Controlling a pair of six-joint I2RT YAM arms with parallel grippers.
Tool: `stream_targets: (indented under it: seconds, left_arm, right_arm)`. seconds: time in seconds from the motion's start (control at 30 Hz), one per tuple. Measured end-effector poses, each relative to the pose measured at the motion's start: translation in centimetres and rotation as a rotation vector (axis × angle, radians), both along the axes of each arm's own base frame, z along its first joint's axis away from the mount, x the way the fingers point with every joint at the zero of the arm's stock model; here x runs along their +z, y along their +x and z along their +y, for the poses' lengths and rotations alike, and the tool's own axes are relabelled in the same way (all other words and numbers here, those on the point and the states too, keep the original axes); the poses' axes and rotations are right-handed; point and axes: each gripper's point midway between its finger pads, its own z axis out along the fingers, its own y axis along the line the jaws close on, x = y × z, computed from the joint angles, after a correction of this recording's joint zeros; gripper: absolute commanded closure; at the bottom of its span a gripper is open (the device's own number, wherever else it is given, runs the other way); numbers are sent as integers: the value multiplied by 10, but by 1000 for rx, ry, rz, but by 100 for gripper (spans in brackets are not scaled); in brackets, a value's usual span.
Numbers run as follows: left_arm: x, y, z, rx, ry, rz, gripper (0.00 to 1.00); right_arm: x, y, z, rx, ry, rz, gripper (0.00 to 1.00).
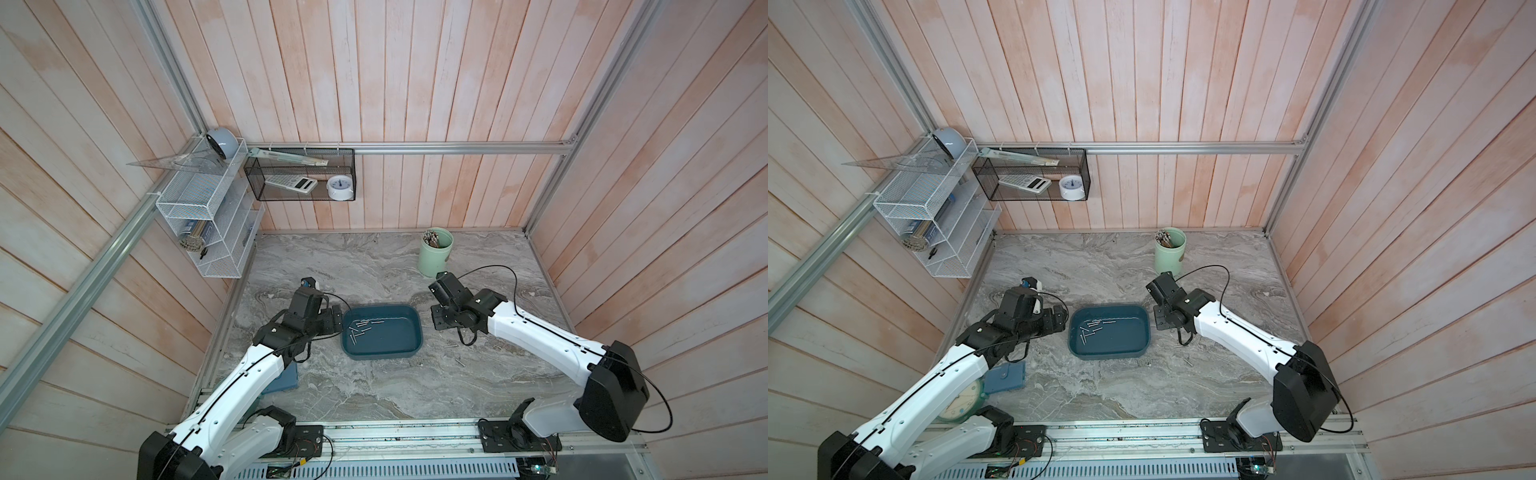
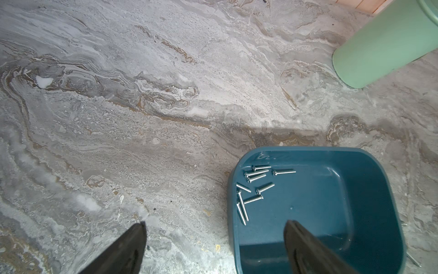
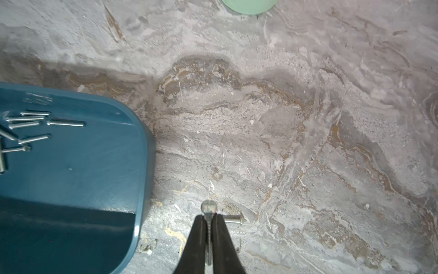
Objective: Take out the screws from the storage box
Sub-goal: Place the screw at the center of the board.
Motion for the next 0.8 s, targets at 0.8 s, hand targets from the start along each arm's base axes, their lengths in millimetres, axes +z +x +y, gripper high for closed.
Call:
stream_targets:
  seconds: [0.8]
  left_arm:
    - [0,0,-1,-2,-2,1,4]
  right_arm:
    - [-107,12,-7,-69,-55,277,91]
